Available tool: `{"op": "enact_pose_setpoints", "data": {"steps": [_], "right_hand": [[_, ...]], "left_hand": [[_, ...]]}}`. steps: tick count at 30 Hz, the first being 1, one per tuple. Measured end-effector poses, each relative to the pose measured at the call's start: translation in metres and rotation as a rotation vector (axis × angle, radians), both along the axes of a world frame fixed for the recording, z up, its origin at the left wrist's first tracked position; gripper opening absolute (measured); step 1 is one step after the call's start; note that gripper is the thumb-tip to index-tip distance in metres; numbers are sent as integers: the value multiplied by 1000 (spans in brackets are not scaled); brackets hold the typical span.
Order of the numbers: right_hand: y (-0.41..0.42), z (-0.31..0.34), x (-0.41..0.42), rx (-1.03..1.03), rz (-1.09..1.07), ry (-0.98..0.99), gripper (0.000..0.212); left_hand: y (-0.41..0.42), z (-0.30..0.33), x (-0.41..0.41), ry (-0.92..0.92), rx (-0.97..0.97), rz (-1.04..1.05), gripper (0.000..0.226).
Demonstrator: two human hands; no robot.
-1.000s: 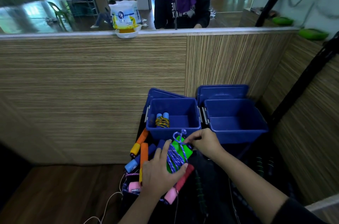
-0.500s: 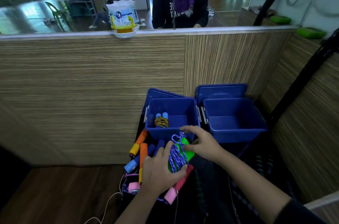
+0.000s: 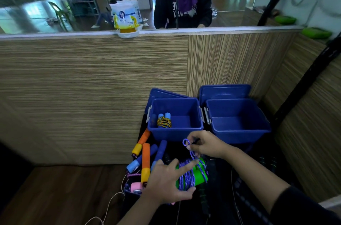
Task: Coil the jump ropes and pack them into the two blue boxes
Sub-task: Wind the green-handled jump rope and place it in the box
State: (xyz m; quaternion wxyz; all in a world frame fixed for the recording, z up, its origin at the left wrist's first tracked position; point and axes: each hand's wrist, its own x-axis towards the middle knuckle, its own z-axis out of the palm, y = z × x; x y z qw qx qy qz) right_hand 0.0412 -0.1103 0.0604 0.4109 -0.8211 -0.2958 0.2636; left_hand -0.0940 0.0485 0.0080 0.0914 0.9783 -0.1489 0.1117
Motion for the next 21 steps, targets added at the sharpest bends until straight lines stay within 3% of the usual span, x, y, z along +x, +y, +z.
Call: {"op": "enact_pose_setpoints", "data": {"steps": [4, 10, 14, 17, 21], "right_hand": [[-1, -2, 3, 37, -58, 11, 13], [1, 2, 3, 76, -65, 49, 21], [-1, -2, 0, 96, -158, -143, 26], [-2, -15, -13, 201, -183, -105, 23], [7, -35, -30, 125, -110, -273, 9]], "left_hand": [[3, 0, 1, -5, -28, 3, 78], [-1, 4, 3, 171, -21, 87, 72], [5, -6, 6, 140, -259, 350, 70], [12, -8, 12, 116, -471, 555, 66], [11, -1, 18, 99, -481, 579, 57]]}}
